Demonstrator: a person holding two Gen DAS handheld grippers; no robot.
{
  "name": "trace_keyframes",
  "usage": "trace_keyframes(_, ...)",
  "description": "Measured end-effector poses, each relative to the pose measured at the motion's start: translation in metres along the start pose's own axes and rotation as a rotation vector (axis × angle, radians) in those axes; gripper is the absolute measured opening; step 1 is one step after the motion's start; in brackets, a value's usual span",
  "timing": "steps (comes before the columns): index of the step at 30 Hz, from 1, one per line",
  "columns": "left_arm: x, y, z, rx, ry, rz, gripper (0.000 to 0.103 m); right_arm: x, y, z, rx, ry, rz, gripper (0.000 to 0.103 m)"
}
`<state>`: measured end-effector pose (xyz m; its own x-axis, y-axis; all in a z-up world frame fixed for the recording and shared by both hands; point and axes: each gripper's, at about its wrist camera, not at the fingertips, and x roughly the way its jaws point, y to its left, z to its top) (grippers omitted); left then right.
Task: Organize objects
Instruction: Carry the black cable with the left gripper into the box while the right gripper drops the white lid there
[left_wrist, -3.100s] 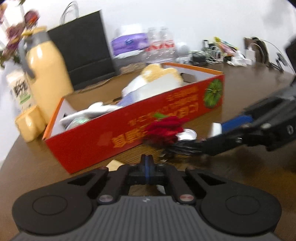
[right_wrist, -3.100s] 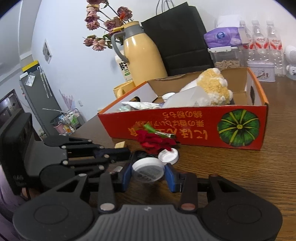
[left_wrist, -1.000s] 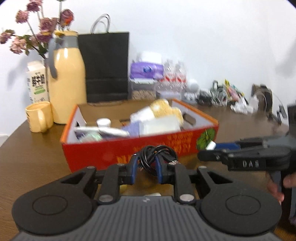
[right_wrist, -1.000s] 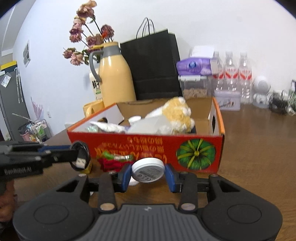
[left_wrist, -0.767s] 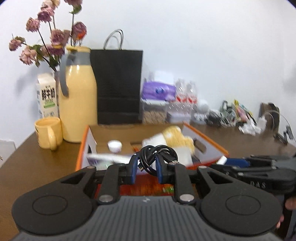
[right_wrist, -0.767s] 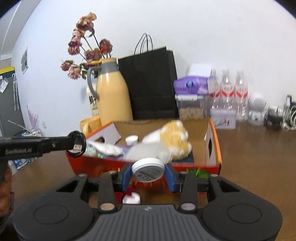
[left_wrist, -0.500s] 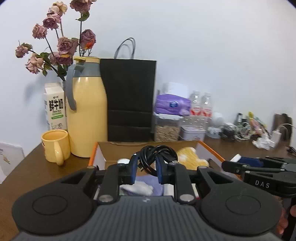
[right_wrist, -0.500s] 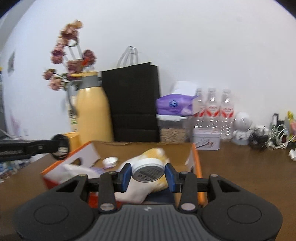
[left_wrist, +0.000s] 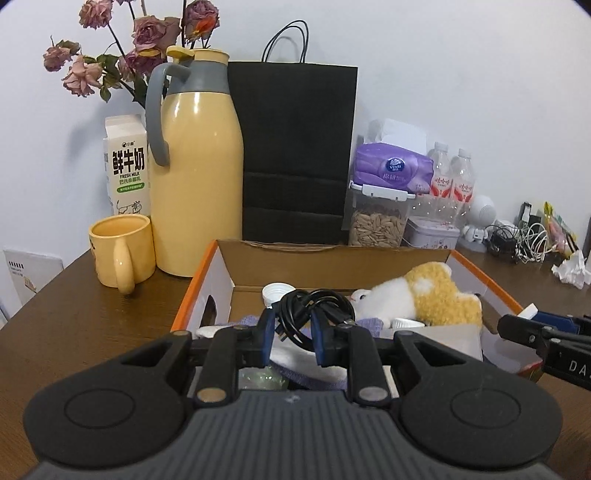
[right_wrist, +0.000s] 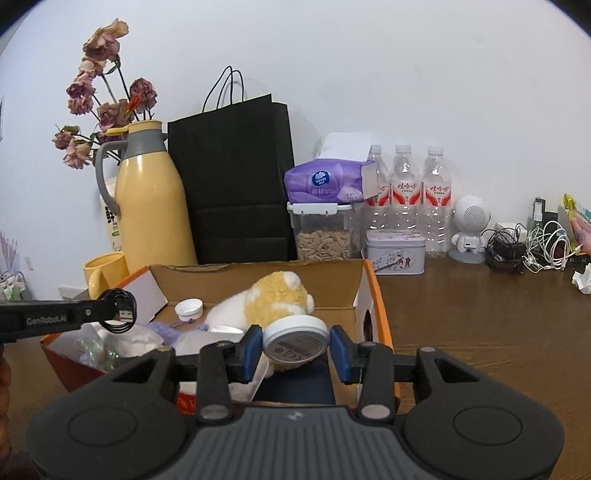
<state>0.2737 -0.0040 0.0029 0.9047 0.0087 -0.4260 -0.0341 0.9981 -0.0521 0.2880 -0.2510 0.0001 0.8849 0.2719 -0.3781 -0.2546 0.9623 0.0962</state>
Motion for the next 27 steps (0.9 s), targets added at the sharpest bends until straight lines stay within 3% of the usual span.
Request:
trace_keyframes(2,-0.004,-0.004,-0.002,0.016,-0.013,0.012,0.024,-0.001,0.002,-0.001,-0.004,-0.001,0.002,0.039)
trace_keyframes(4,-0.008,-0.007,-0.003,0.024,-0.031,0.031,0.038,-0.003,0.003,-0.002,-0.009,-0.008,0.005,0.053)
trace_keyframes(6,-0.012,-0.008,-0.004,0.029,-0.060,0.044,0.066,-0.007,0.004,-0.002,-0.015,-0.024,0.006,0.064)
trace_keyframes(10,-0.022,-0.010,-0.005,0.027,-0.119,0.054,0.102,-0.013,0.008,-0.002,-0.030,-0.059,-0.008,0.101)
trace_keyframes(27,-0.030,-0.011,-0.009,0.017,-0.131,0.051,0.103,-0.021,0.021,-0.007,-0.070,-0.064,-0.018,0.103)
